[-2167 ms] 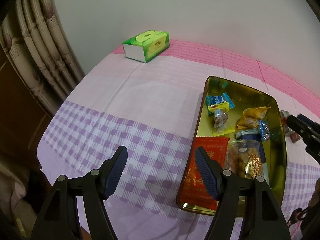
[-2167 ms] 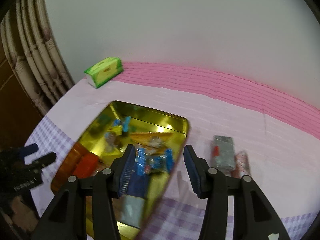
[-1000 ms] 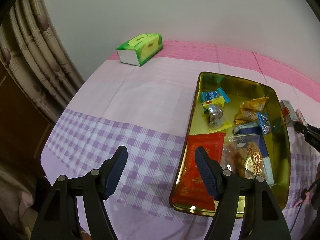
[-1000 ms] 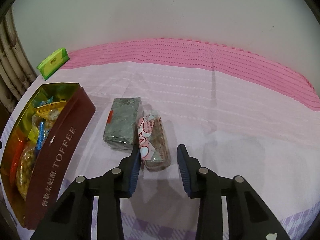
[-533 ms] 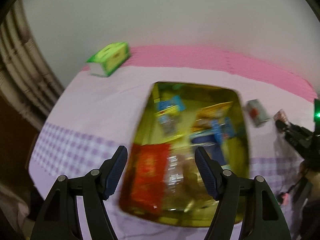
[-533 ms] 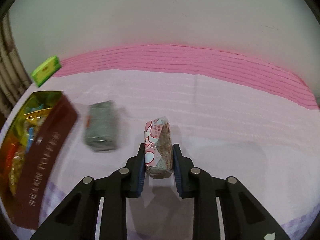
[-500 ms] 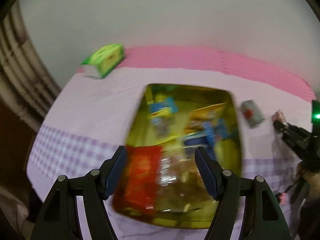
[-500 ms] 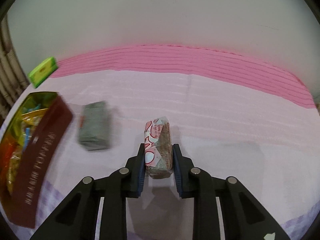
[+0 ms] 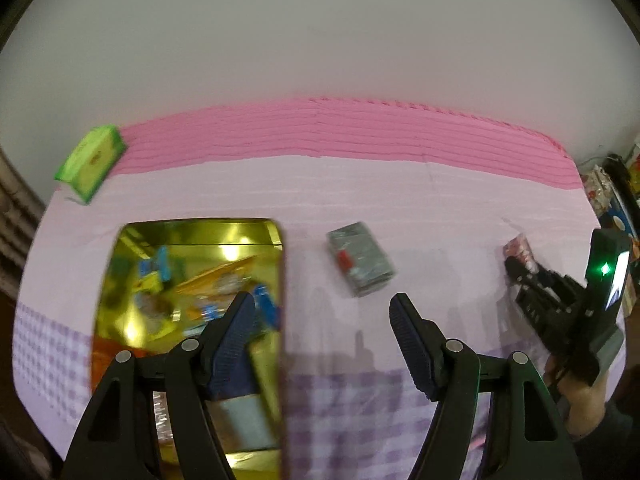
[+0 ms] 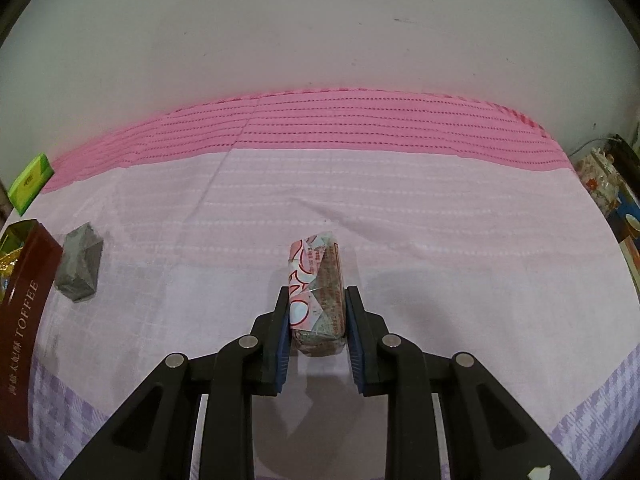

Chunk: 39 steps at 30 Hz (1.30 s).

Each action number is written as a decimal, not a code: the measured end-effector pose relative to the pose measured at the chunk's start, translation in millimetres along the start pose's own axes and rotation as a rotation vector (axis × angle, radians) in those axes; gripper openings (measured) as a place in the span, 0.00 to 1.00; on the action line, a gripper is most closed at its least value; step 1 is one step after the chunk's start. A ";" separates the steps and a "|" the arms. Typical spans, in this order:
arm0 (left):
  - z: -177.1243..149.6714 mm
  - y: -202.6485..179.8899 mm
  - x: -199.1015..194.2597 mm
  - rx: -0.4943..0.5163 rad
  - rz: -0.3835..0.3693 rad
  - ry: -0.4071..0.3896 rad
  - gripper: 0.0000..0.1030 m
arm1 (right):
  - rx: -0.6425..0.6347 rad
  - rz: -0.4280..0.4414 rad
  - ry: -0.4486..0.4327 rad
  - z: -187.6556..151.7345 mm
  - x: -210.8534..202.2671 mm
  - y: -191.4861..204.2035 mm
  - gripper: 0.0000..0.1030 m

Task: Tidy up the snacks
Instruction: 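Grasp the grey-green packet with the left gripper while the right holds the pink roll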

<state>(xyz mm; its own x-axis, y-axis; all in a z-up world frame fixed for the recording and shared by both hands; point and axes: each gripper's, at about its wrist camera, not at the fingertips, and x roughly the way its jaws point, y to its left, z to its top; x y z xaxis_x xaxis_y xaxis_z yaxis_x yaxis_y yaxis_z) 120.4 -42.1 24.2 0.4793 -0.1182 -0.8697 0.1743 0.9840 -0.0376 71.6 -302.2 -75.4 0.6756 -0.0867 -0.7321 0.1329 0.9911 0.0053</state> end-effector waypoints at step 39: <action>24.1 -31.0 107.7 -0.103 0.015 0.185 0.35 | 0.020 0.047 -0.002 1.8 2.1 -7.6 0.26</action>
<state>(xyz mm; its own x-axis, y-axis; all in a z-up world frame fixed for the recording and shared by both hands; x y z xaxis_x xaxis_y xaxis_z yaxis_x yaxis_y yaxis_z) 187.4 -88.6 -56.4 0.3139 -0.0862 -0.9455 0.0754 0.9950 -0.0657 73.3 -310.1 -75.7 0.6827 -0.0404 -0.7296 0.1154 0.9919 0.0530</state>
